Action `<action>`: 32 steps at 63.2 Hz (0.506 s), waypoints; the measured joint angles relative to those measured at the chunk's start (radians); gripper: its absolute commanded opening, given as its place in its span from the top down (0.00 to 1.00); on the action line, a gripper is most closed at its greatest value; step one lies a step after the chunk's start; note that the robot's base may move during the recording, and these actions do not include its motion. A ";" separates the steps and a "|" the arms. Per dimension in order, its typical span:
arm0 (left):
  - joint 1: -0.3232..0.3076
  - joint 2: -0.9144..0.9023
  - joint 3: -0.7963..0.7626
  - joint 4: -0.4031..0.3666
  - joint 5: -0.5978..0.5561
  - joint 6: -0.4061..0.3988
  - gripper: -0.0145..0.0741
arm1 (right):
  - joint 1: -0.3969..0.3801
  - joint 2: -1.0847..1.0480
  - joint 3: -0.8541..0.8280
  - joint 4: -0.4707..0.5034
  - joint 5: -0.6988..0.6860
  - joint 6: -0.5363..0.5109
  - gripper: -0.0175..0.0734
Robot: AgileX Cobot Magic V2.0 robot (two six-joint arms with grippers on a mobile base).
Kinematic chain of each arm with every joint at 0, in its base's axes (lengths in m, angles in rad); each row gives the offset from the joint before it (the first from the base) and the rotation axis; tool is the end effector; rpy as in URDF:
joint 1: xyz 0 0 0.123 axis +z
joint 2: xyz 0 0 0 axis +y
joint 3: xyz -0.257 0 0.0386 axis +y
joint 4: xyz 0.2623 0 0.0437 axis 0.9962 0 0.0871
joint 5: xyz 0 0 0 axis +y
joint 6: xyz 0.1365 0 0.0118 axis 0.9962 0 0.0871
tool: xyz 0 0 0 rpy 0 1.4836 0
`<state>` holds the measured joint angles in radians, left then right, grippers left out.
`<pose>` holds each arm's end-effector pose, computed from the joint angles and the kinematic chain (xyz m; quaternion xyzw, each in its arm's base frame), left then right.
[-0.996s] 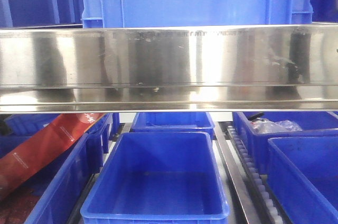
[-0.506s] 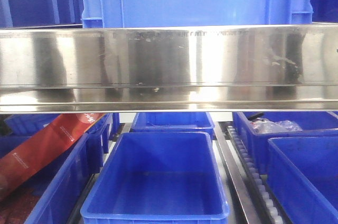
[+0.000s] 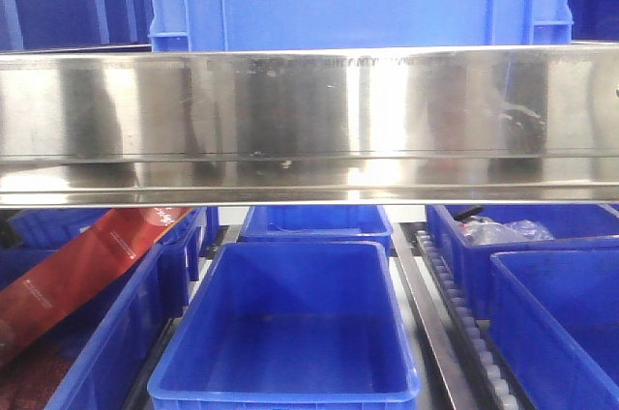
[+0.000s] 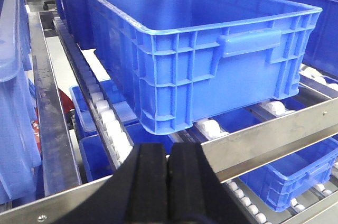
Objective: Place cylindrical capacitor in blue bin on shelf
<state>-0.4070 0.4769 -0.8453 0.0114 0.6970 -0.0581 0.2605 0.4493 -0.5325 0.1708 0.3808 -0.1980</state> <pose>0.1394 -0.0590 0.3776 0.1378 0.7749 -0.1367 0.6015 0.1687 0.0539 0.3067 -0.1355 0.7638 0.0940 0.6240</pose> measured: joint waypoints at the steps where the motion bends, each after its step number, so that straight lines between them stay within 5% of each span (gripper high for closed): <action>1: 0.000 0.000 0.000 0.000 0.000 0.000 0.96 | 0.000 -0.006 0.009 0.000 -0.006 0.000 0.99; 32: 0.000 0.000 0.000 0.000 0.000 -0.002 0.96 | 0.000 -0.030 0.025 0.000 -0.022 0.000 0.99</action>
<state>-0.4070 0.4769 -0.8453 0.0114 0.6970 -0.0600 0.2605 0.4188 -0.5074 0.1708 0.3591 -0.1980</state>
